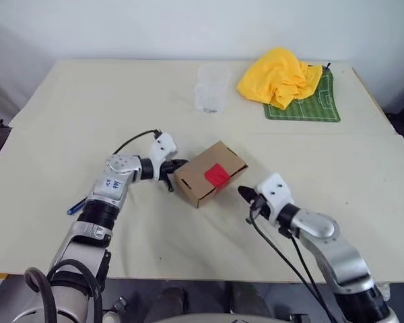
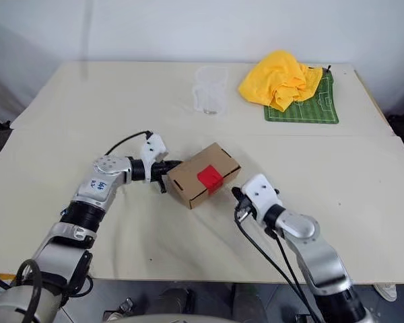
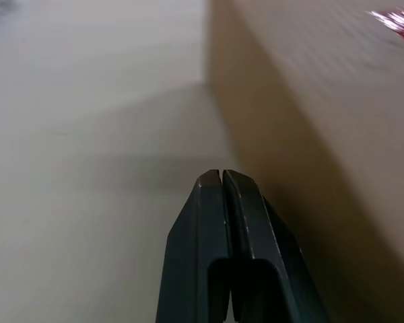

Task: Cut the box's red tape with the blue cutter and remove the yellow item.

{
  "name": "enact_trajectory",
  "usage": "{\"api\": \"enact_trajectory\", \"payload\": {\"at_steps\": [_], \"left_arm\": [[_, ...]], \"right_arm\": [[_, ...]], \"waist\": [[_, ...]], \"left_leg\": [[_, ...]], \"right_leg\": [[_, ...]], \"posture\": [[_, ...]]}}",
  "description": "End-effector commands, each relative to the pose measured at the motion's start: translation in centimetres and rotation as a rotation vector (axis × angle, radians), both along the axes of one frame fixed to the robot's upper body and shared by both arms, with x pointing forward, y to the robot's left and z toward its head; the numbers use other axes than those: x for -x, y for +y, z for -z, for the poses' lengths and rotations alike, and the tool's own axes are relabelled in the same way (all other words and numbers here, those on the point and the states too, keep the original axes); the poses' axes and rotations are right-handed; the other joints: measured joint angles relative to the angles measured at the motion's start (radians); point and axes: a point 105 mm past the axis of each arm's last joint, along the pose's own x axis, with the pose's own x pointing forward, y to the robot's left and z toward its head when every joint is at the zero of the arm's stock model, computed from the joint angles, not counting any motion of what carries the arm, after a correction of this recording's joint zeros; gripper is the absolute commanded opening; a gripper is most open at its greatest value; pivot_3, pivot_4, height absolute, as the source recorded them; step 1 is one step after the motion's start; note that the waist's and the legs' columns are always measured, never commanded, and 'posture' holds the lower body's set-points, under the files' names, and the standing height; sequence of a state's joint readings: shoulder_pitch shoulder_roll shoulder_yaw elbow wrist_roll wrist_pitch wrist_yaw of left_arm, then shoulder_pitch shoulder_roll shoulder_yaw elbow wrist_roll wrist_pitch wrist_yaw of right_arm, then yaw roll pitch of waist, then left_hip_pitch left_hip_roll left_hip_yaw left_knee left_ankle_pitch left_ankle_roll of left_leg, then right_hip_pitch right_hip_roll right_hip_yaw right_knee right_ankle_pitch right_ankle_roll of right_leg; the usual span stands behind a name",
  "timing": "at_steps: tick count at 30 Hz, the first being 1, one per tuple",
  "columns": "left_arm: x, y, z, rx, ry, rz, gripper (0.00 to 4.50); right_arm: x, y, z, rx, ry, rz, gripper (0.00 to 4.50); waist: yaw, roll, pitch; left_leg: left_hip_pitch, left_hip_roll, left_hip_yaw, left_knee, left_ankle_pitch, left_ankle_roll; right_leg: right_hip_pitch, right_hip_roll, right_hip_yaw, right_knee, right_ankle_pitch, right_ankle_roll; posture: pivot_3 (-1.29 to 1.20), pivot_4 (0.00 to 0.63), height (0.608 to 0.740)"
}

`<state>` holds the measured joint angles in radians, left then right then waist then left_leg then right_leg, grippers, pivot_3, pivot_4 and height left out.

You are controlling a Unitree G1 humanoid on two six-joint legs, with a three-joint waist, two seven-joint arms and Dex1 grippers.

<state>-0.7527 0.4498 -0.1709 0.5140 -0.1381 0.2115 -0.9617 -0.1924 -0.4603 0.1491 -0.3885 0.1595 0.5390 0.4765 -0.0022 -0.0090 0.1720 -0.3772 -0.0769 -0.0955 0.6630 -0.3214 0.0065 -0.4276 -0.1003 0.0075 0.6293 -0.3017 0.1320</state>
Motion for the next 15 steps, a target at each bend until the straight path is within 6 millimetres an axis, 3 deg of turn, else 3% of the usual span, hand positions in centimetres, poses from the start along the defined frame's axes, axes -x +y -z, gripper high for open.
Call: {"api": "enact_trajectory", "payload": {"at_steps": [1,7,10,15], "left_arm": [[2.2,0.1,-0.5,0.021,0.071,0.083,0.07],[5.5,-1.2,0.7,0.094,0.174,0.088,0.07],[7.6,-3.1,2.0,0.173,0.239,0.074,0.07],[7.3,-4.9,1.8,0.242,0.219,0.000,0.07]], "right_arm": [[-0.8,-0.3,-1.1,-0.013,-0.010,0.009,0.00],[-1.0,-0.7,-2.0,-0.032,0.024,-0.071,0.00],[-1.4,-0.8,-2.3,0.001,0.047,-0.166,0.00],[-2.8,-0.5,-2.7,0.036,0.051,-0.250,0.00]], "waist": [[0.000,0.000,0.000],[0.003,0.001,0.000],[0.003,0.001,0.000],[0.005,0.001,0.000]], "left_leg": [[0.000,0.000,0.000,0.000,0.000,0.000],[0.000,0.000,-0.001,0.001,0.000,0.000],[0.000,-0.001,-0.001,0.001,0.000,0.001],[0.000,-0.001,-0.001,0.003,0.000,0.000]], "right_leg": [[0.000,0.000,0.000,0.000,0.000,0.000],[0.001,-0.001,0.001,0.000,0.000,0.000],[0.001,-0.001,0.001,0.000,0.000,0.000],[0.002,-0.001,0.001,-0.001,0.000,0.000]], "posture": [[0.00,0.150,0.740],[0.00,0.150,0.740],[0.00,0.150,0.740],[0.00,0.150,0.740]]}}
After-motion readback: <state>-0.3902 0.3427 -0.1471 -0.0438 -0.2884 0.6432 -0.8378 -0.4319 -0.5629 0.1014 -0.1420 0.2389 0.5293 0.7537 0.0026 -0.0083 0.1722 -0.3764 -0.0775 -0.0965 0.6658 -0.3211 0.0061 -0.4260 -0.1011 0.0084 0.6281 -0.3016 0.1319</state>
